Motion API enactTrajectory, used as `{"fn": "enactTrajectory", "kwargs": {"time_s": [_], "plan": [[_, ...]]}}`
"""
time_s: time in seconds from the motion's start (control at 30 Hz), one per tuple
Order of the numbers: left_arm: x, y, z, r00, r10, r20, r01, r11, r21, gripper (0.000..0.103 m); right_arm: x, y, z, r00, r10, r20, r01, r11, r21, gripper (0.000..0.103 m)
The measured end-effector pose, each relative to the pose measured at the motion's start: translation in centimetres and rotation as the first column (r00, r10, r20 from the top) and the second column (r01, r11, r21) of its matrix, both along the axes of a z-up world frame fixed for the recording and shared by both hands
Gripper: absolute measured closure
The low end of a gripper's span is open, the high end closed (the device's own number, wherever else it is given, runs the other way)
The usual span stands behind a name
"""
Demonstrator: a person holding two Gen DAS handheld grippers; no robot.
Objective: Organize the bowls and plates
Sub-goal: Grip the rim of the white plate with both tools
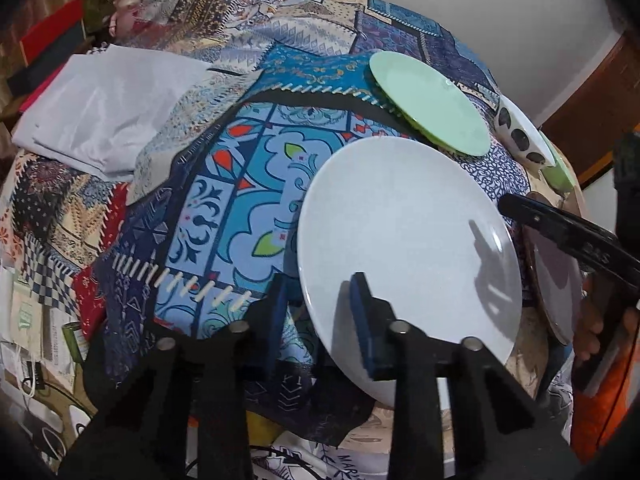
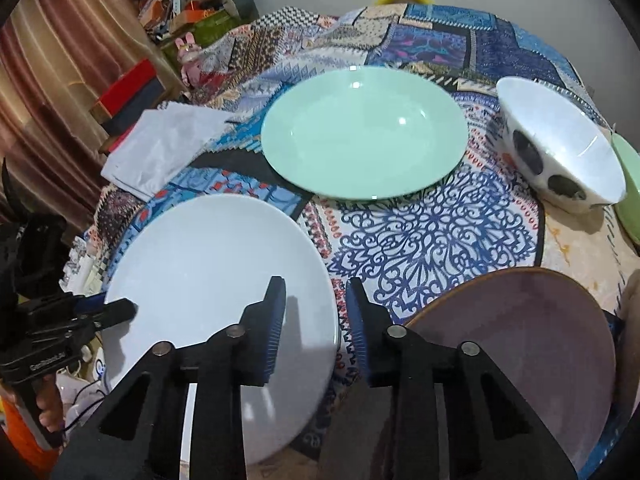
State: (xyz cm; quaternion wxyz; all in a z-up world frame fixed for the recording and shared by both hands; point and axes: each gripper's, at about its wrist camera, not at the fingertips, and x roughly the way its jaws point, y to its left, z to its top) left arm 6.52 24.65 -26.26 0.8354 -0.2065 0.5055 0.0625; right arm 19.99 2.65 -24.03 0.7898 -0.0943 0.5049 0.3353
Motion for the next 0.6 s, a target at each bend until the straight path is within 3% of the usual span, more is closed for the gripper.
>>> {"fn": "enactTrajectory", "kwargs": {"time_s": [0.17, 0.6], "plan": [[0.0, -0.2, 0.0, 1.000, -0.008, 0.010, 0.008, 1.000, -0.011, 0.081, -0.3, 0.4, -0.4, 1.000, 0.013, -0.005, -0.014, 0.999, -0.034, 0.080], [-0.5, 2.0, -0.4, 1.000, 0.026, -0.006, -0.026, 0.999, -0.047, 0.082, -1.6, 0.8, -0.8, 0.997, 0.033, -0.077, -0.032, 0.999, 0.015, 0.080]]}}
